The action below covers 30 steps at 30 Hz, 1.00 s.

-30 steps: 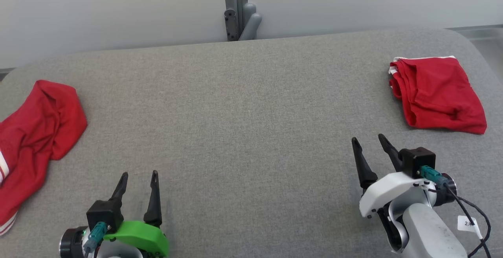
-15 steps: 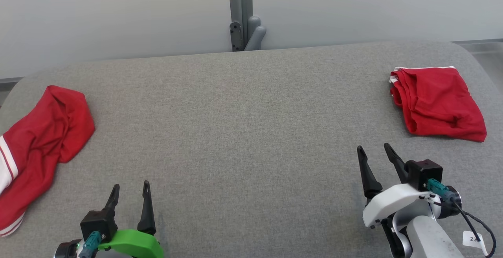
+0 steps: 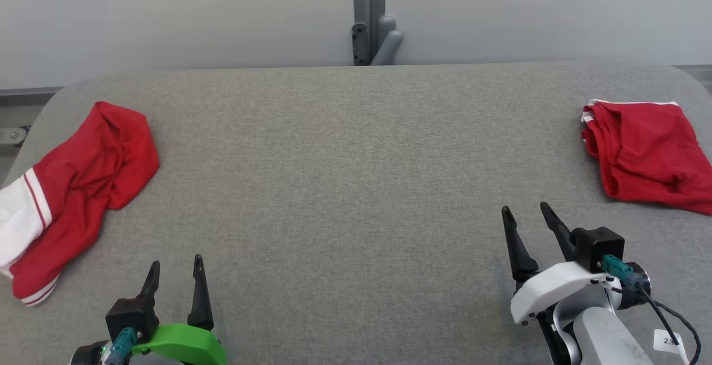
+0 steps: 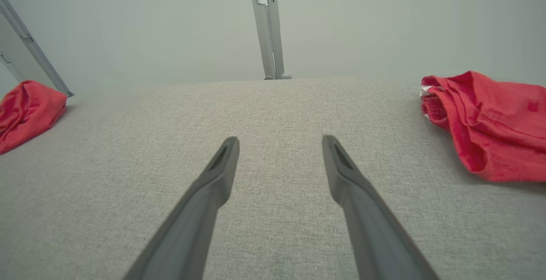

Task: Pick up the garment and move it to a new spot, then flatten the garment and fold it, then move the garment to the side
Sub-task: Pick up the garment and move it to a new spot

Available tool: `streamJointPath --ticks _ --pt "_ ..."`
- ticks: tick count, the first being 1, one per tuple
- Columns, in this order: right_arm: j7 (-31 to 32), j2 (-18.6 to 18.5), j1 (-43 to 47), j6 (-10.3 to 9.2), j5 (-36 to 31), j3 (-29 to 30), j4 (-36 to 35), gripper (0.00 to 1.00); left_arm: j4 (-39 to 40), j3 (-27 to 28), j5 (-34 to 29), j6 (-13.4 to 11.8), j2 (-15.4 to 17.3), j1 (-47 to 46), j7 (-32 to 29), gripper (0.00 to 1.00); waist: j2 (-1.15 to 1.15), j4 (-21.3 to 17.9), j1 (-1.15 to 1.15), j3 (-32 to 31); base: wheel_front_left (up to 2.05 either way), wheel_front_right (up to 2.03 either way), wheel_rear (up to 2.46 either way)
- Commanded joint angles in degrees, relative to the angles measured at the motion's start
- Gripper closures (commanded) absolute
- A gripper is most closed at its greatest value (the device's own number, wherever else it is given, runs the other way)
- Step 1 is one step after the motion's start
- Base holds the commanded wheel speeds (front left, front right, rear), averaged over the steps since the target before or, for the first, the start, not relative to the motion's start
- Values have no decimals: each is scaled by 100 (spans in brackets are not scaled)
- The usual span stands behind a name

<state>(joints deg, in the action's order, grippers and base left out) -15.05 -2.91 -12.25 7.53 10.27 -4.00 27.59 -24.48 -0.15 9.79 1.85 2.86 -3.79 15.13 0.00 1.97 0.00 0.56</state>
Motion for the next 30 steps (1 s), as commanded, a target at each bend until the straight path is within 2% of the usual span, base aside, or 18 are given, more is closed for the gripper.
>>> streamJointPath --ticks 1,5,6,11,18,21,30 --pt "-16 -8 52 -9 -55 -5 -39 0 20 43 13 -48 15 29 -1 0 0 324 0 69 0 0 0" --pt "-16 -9 12 -9 -192 -13 -85 0 51 104 32 -79 16 -14 -1 0 0 842 0 194 0 0 0" --pt "-15 -9 -20 -9 -187 -48 -56 0 64 135 59 -92 15 -26 -1 0 0 1119 0 245 0 0 0" --pt "-15 -15 -72 -9 -288 -146 -51 0 57 190 134 -114 15 14 0 0 0 1834 0 327 0 0 0" --pt "-16 -17 -31 -9 -281 -234 -95 0 24 264 249 -133 12 126 -1 0 0 2655 0 298 0 0 0" --pt "-16 -14 4 -9 -296 -320 -124 0 32 321 298 -158 13 173 -1 0 0 2854 0 286 0 0 0" --pt "-15 -20 -178 -10 -289 -547 -11 0 178 428 410 -240 11 272 -1 0 0 2906 0 371 0 0 0"
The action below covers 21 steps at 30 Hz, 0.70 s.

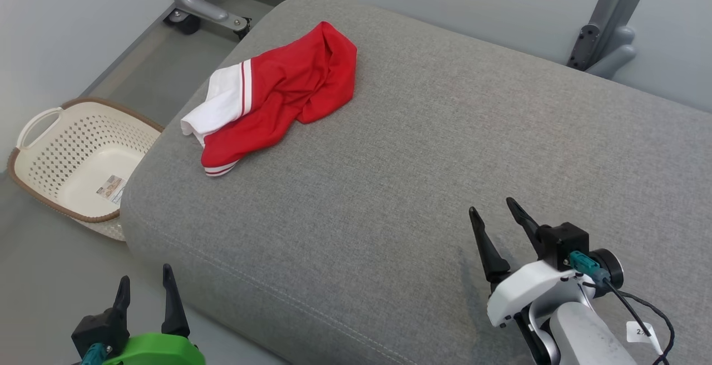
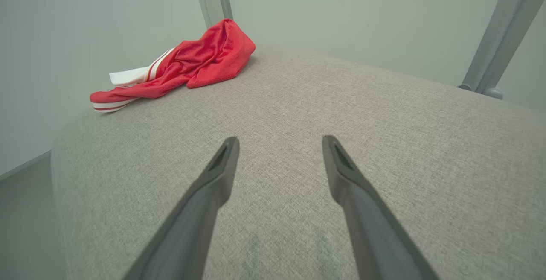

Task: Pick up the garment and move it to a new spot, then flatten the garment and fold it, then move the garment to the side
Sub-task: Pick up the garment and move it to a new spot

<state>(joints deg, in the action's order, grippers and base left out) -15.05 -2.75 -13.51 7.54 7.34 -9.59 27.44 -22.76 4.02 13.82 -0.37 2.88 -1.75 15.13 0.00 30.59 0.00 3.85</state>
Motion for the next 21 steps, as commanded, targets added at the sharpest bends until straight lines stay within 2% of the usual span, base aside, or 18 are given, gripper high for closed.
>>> streamJointPath --ticks 1,9,15,21 --pt "-15 -36 -59 -11 10 0 16 0 13 10 5 -22 9 77 -1 0 0 42 0 44 0 0 0" --pt "-15 -37 60 -11 53 78 2 0 -120 -155 89 86 10 -79 -1 0 0 -10 0 59 0 0 0" --pt "-16 -182 -106 -11 -16 16 -103 0 -342 -135 318 302 10 -496 -1 0 0 -295 0 387 0 0 0" --pt "-15 -446 -371 -10 -42 -119 -240 0 -776 5 120 490 12 -1343 0 0 0 -622 0 906 0 0 0"
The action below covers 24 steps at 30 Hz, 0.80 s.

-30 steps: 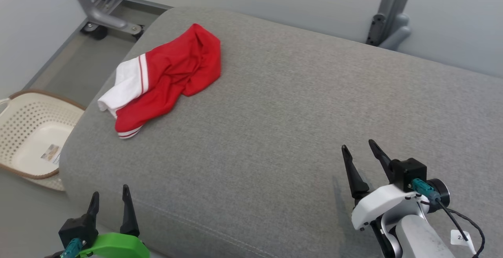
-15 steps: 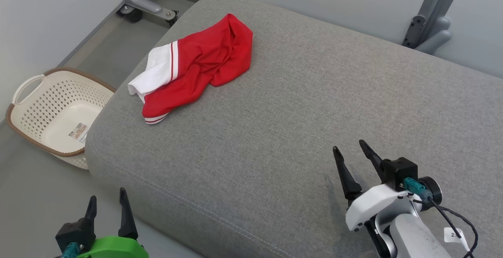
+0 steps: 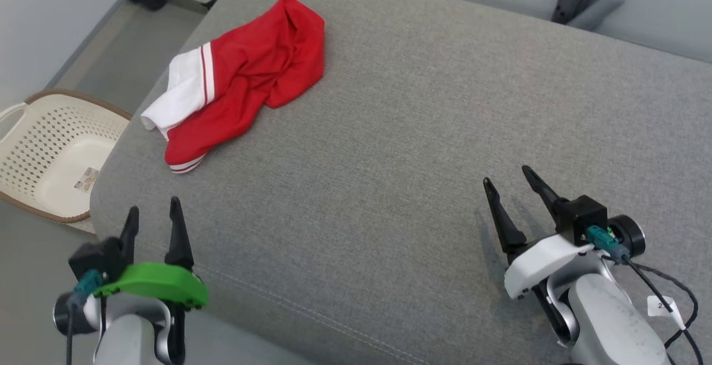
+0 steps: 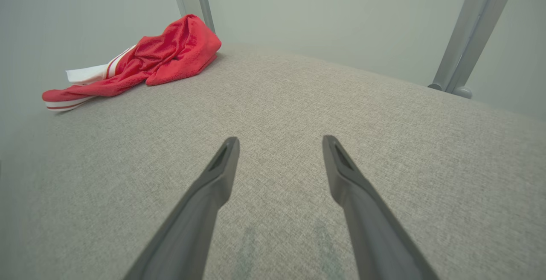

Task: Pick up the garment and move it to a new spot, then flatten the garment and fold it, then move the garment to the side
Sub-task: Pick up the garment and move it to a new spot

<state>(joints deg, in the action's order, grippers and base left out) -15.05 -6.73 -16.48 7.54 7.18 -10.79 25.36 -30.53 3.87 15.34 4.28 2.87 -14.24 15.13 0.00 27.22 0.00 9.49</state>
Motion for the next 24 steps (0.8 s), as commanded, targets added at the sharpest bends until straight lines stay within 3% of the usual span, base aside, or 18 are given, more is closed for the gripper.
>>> streamJointPath --ticks 1,8,16,24 --pt "-16 -81 -124 -10 -41 -31 -78 0 -83 94 -47 46 34 -267 0 0 0 -350 0 444 0 0 0" --pt "-15 -356 -462 -10 -89 -159 -393 0 -860 429 -266 191 483 -1415 0 0 0 -821 0 1013 0 0 0" --pt "-15 -587 -611 -11 -93 -82 -676 0 -2027 719 -316 188 1002 -2272 0 0 0 -1341 0 1462 0 0 0" --pt "-15 -704 -612 -11 -101 39 -811 0 -2915 758 -242 216 1138 -2741 0 0 0 -1537 0 1749 0 0 0"
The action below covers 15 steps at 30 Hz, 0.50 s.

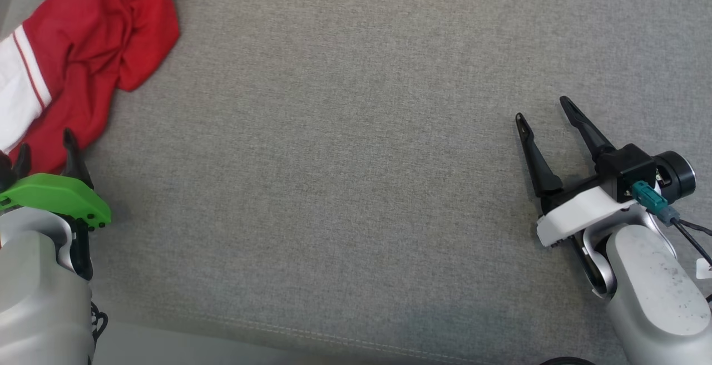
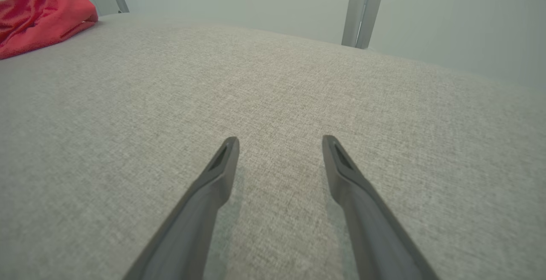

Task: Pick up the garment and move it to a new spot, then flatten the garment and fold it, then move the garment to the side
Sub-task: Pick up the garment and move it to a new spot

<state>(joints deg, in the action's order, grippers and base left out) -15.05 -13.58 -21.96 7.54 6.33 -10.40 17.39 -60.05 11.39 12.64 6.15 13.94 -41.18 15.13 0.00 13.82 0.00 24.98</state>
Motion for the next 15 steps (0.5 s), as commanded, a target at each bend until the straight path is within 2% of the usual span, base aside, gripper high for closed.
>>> streamJointPath --ticks 1,7,8,9,10,15 --pt "-15 -33 -74 -11 -11 4 -33 0 -21 42 55 0 24 -84 0 0 0 -207 0 227 0 0 0" --pt "-14 -39 -109 -11 -12 -23 -34 0 -600 141 168 -80 -3 -280 -7 0 0 -278 0 321 0 0 0" --pt "-14 -38 -120 -11 -9 -36 -29 0 -705 158 195 -80 7 -308 -8 17 0 -298 0 327 0 0 0" --pt "-14 -35 -128 -11 -10 -49 -24 0 -791 160 206 -74 18 -336 -12 72 0 -316 0 333 0 0 0" --pt "-14 -34 -138 -11 -8 -59 -13 0 -870 183 250 -67 27 -382 -12 100 0 -335 0 333 0 0 0" --pt "-14 65 -114 -11 42 -44 40 0 -869 146 274 15 35 -424 -13 100 0 -440 0 206 0 0 0"
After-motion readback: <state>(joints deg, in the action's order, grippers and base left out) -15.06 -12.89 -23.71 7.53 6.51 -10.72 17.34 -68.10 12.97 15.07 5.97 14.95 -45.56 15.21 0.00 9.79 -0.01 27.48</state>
